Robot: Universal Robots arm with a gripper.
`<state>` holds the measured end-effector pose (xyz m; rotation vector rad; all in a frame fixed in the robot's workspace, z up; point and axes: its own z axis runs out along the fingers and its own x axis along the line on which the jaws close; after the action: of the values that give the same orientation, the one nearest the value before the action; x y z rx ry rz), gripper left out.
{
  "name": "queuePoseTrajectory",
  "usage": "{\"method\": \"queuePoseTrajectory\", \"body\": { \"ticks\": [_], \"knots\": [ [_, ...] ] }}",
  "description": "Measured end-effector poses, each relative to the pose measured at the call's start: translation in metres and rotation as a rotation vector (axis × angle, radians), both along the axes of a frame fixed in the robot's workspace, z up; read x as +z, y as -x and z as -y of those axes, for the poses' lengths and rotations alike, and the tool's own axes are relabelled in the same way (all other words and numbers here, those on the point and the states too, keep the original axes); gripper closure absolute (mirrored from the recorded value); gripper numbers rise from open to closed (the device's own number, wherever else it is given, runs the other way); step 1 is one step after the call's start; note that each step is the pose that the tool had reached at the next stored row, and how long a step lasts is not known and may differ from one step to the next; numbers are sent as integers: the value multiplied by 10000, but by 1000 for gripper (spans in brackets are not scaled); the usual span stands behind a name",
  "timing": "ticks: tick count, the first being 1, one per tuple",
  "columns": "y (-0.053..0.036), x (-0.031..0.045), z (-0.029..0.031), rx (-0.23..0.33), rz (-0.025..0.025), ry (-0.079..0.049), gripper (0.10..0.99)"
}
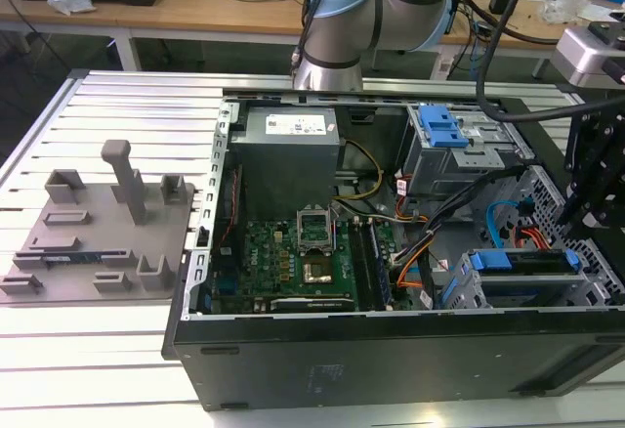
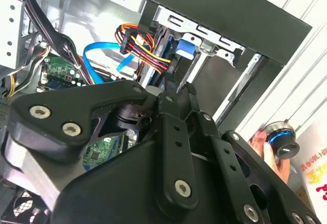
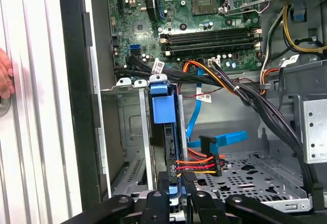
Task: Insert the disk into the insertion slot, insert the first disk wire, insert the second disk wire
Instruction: 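Insert the second disk wire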
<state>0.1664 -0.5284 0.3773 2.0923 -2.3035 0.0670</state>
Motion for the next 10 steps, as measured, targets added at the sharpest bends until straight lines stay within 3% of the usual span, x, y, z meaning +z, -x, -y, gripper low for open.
{"method": "queuePoseTrajectory", "body": {
  "ticks": [8, 9, 10],
  "knots": [
    [0, 0, -2, 0, 0, 20, 843],
    [0, -1, -61, 0, 0, 89, 843],
    [-1, 0, -156, 1, -37, 278, 843]
  ]
}}
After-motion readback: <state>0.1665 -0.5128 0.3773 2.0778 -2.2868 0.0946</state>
